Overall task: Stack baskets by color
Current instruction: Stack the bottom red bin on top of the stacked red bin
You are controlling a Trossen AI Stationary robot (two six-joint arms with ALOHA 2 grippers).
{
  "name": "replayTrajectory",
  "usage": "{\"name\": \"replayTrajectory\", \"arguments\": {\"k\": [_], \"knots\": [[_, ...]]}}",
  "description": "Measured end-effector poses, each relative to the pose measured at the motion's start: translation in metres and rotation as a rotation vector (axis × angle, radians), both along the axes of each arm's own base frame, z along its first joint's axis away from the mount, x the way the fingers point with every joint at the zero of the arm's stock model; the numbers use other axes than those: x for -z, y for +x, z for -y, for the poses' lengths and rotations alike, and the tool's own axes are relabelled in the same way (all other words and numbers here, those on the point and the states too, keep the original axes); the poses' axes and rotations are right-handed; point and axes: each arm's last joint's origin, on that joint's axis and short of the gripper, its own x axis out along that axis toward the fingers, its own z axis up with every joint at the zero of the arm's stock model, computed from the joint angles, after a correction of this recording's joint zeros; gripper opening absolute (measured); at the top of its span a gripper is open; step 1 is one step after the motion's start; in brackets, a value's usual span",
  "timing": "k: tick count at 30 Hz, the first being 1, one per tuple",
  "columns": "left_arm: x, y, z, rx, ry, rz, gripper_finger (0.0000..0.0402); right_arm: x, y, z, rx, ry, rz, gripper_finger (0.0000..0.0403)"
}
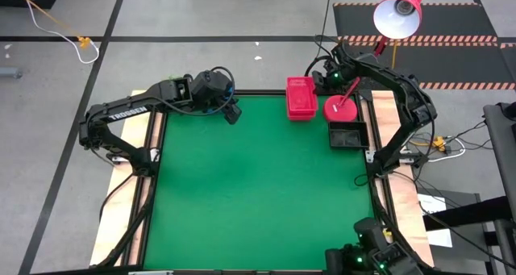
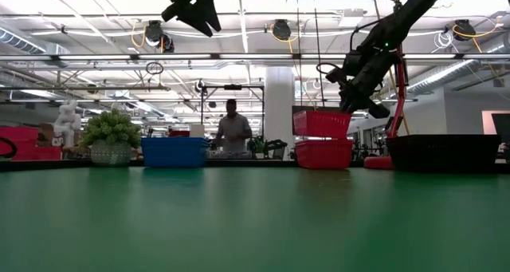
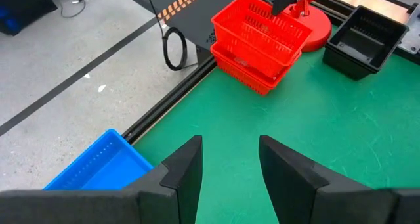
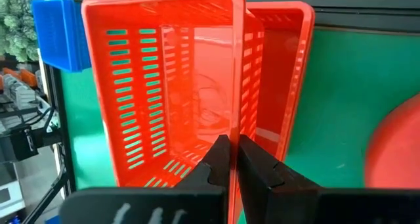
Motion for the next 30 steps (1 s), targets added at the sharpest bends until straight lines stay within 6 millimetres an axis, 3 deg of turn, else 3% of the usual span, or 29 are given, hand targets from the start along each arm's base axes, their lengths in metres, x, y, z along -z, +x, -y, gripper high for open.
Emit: {"name": "replayTrajectory", "arguments": {"k": [30], "knots": [[-0.002,0.001,-0.002,0.022,0.033,0.001,0.015,0.005,0.019,-0.006,0.003,-0.057,-0.105,0.0013]]}}
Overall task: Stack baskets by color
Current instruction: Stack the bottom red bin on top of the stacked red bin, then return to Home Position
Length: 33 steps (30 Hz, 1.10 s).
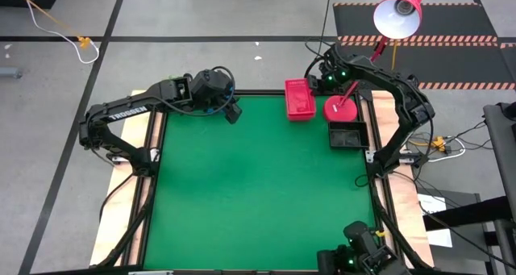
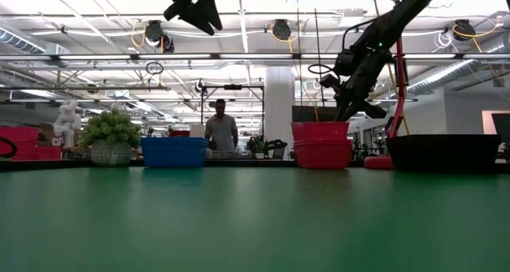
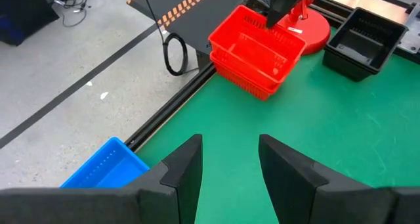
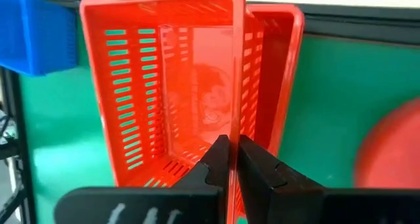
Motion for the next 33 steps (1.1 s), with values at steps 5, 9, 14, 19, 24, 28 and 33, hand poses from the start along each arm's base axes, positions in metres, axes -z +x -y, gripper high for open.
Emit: {"name": "replayTrajectory", "arguments": {"k": [5,9,14,19,24,28,33], "knots": [[0.0001,0.0,0.0,0.001,0.001,-0.002,0.0149,-0.0012,0.0008,0.0013,0.012,-0.01,0.011,0.0013],[0.0001,-0.0001,0.0,0.001,0.001,-0.002,0.0149,-0.0011,0.0002,0.0015,0.014,-0.008,0.01,0.0013],[0.0002,0.0,0.0,0.001,0.001,-0.003,0.015,-0.001,0.0006,0.0011,0.014,-0.007,0.009,0.0013],[0.0002,0.0,0.0,0.001,0.001,-0.003,0.0149,-0.001,0.0005,0.0012,0.02,-0.003,0.009,0.0015],[0.0002,0.0,0.0,0.001,0.001,-0.003,0.015,-0.0009,0.0004,0.0008,0.02,0.002,0.008,0.0048],[0.0002,0.0,0.0,0.001,0.0,-0.003,0.015,-0.0005,0.0,0.0,0.021,0.011,0.002,0.0088],[0.0003,0.0,0.0,0.001,0.0,-0.003,0.015,-0.0005,0.0,0.0001,0.021,0.01,0.002,0.0122]]}}
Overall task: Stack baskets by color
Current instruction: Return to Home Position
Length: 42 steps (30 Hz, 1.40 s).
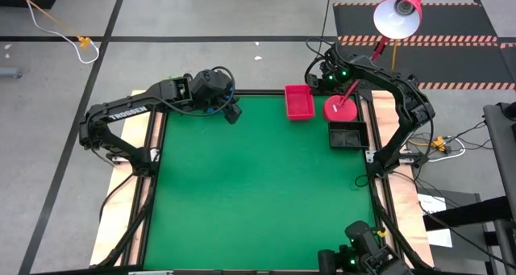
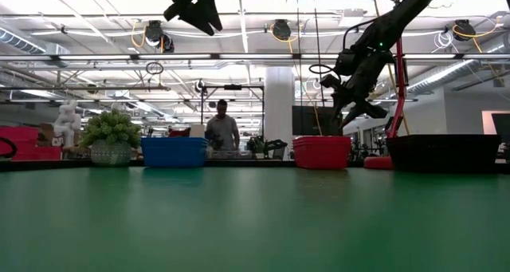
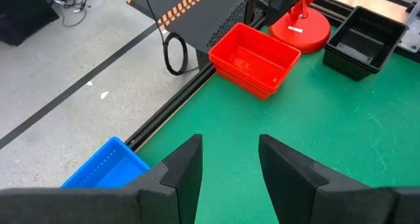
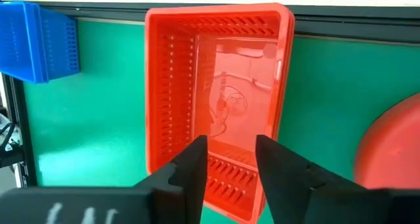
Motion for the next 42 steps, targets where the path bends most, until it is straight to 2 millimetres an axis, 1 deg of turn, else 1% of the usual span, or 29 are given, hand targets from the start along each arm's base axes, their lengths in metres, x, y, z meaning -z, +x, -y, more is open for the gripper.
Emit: {"name": "replayTrajectory", "arguments": {"k": [4,8,10,15,19,23,25,30,33,35,37,40,42], "knots": [[0.0,0.0,0.0,0.0,0.0,-0.001,0.015,-0.001,0.0,0.0,-0.004,-0.003,0.009,0.0133],[0.0,0.0,0.0,0.0,-0.001,-0.001,0.0149,-0.01,0.001,-0.004,-0.026,-0.038,0.026,0.0134],[0.0,0.0,0.0,0.0,-0.001,-0.001,0.015,-0.016,0.001,-0.008,-0.053,-0.069,0.035,0.0134],[0.0,0.0,0.0,0.001,-0.001,-0.003,0.015,-0.041,0.004,-0.025,-0.149,-0.182,0.071,0.0132],[0.001,-0.001,0.0,0.04,0.031,-0.05,0.015,-0.062,0.009,-0.046,-0.257,-0.288,0.107,0.012],[0.003,-0.003,0.001,0.132,0.105,-0.145,0.0149,-0.083,0.016,-0.071,-0.373,-0.402,0.143,0.0095],[0.006,-0.004,0.004,0.138,0.089,-0.176,0.015,-0.093,0.019,-0.084,-0.432,-0.462,0.17,0.0075],[0.008,-0.005,0.01,0.154,0.022,-0.168,0.0149,-0.119,0.022,-0.117,-0.532,-0.586,0.254,0.0012],[0.008,-0.003,0.016,0.195,-0.03,-0.141,0.0145,-0.136,0.021,-0.135,-0.576,-0.674,0.321,0.0007],[0.006,-0.003,0.022,0.209,-0.06,-0.117,0.0131,-0.146,0.021,-0.147,-0.623,-0.751,0.366,0.0006],[0.004,-0.003,0.029,0.225,-0.077,-0.095,0.0107,-0.155,0.02,-0.159,-0.675,-0.825,0.406,0.0002],[-0.002,-0.006,0.042,0.261,-0.077,-0.065,0.0053,-0.166,0.016,-0.175,-0.737,-0.912,0.459,0.0001],[-0.008,-0.008,0.051,0.29,-0.069,-0.027,0.0017,-0.172,0.011,-0.185,-0.76,-0.936,0.489,0.0001]]}}
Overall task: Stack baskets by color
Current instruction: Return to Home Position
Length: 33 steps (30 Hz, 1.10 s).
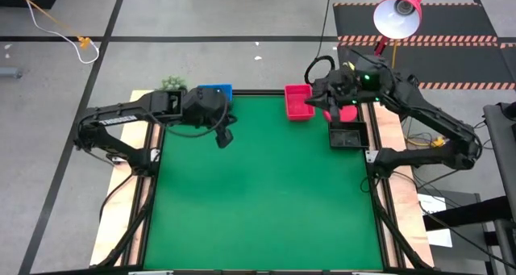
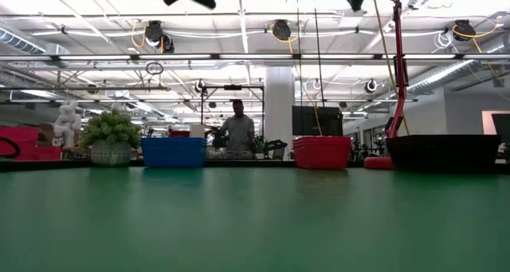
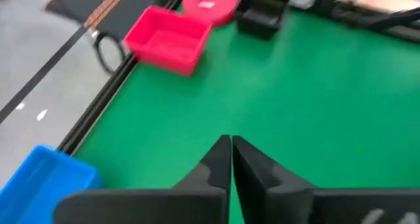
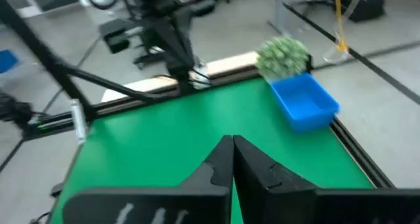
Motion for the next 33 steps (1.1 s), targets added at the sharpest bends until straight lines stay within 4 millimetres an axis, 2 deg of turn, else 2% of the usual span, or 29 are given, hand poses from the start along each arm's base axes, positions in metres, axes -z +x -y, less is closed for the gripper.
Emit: {"name": "replayTrajectory", "arguments": {"k": [10,18,25,28,33], "knots": [[-0.022,0.003,0.047,0.169,0.008,0.214,0.0006,-0.026,-0.033,-0.054,-0.175,-0.111,0.139,0.0],[-0.025,0.003,0.075,0.27,0.002,0.24,0.0006,-0.029,-0.052,-0.08,-0.256,-0.182,0.175,0.0],[-0.026,0.001,0.093,0.318,0.011,0.269,0.0004,0.005,-0.057,-0.095,-0.324,-0.218,0.253,0.0],[-0.014,0.0,0.097,0.329,0.007,0.248,0.0002,0.023,-0.06,-0.099,-0.32,-0.231,0.291,0.0],[0.008,-0.019,0.094,0.302,-0.03,0.316,0.0002,0.054,-0.067,-0.103,-0.344,-0.24,0.326,0.0]]}}
